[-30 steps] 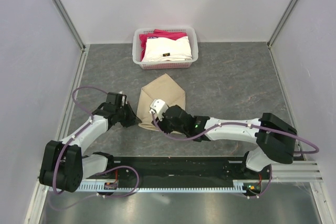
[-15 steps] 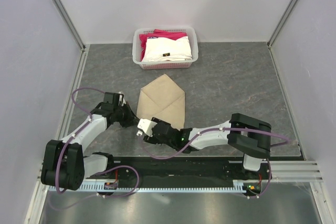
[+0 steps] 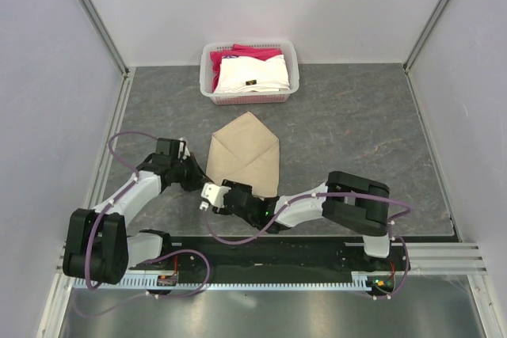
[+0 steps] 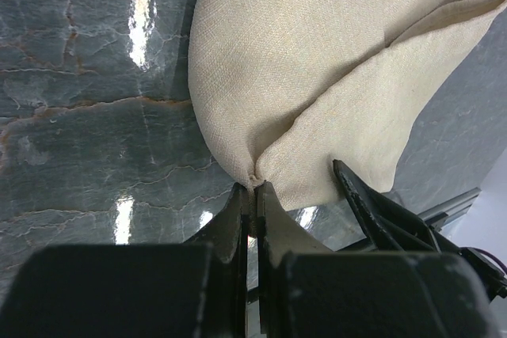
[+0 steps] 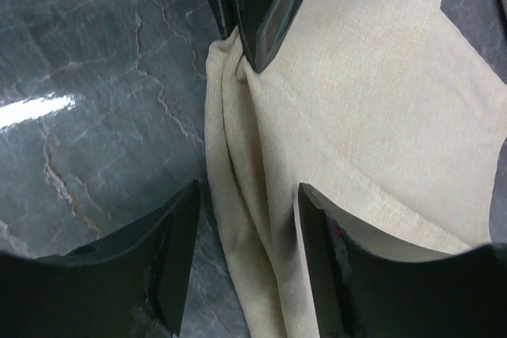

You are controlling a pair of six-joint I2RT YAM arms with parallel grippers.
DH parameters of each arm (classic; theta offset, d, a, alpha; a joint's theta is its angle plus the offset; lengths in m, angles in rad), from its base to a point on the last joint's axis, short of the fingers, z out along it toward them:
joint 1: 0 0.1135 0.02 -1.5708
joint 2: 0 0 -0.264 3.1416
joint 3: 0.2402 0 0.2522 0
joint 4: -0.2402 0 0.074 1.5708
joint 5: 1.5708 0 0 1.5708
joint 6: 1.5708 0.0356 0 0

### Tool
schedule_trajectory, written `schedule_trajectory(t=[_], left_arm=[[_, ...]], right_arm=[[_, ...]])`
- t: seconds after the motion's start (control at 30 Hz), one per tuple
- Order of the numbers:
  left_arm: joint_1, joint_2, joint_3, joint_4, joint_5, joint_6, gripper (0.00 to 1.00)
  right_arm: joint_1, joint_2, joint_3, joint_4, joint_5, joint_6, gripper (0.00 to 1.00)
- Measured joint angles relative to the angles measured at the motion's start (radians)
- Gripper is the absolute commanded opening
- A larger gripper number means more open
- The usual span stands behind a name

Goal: Fold the napkin, place the utensils inside, and roll it up
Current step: Roll the napkin with the utensil

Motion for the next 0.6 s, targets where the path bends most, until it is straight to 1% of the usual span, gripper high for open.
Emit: schedule_trajectory(t=[0.1, 0.13, 0.2, 0.23, 0.3, 0.33, 0.4, 0.43, 0.47, 0.5, 0.53, 0.57, 0.6], left_arm=[[0.001, 0.003, 0.000, 0.000, 0.005, 0.003, 0.02], [0.002, 0.004, 0.001, 0.000, 0.005, 0.004, 0.02], [0.002, 0.008, 0.002, 0.000, 0.006, 0.007, 0.02], [0.002, 0.011, 0.004, 0.000, 0.006, 0.009, 0.02], [0.002, 0.017, 0.006, 0.000, 0.007, 0.013, 0.02], [0.002, 0.020, 0.007, 0.000, 0.009, 0.015, 0.02], [0.003, 0.026, 0.008, 0.000, 0.013, 0.021, 0.02], [0.004, 0.031, 0.009, 0.000, 0.015, 0.024, 0.04], [0.005, 0.035, 0.011, 0.000, 0.017, 0.027, 0.09], [0.006, 0.041, 0.013, 0.000, 0.023, 0.032, 0.14], [0.006, 0.045, 0.015, 0.002, 0.027, 0.035, 0.25], [0.006, 0.048, 0.017, 0.002, 0.030, 0.039, 0.33], [0.007, 0.048, 0.018, 0.002, 0.030, 0.045, 0.40]], right_arm=[[0.001, 0.030, 0.017, 0.028, 0.021, -0.018, 0.52], [0.001, 0.040, 0.022, 0.036, 0.024, -0.024, 0.45], [0.002, 0.052, 0.028, 0.044, 0.024, -0.031, 0.38], [0.002, 0.057, 0.028, 0.048, 0.026, -0.036, 0.32], [0.002, 0.061, 0.028, 0.050, 0.023, -0.047, 0.26], [0.002, 0.064, 0.028, 0.049, 0.022, -0.051, 0.21], [0.002, 0.065, 0.028, 0.045, 0.020, -0.059, 0.18], [0.002, 0.066, 0.028, 0.042, 0.016, -0.062, 0.14], [0.000, 0.067, 0.030, 0.039, 0.011, -0.065, 0.11], [-0.001, 0.067, 0.033, 0.031, 0.002, -0.069, 0.06], [-0.003, 0.067, 0.037, 0.021, -0.006, -0.072, 0.03], [-0.008, 0.067, 0.047, 0.006, -0.014, -0.072, 0.00], [-0.012, 0.067, 0.054, -0.007, -0.025, -0.074, 0.00]])
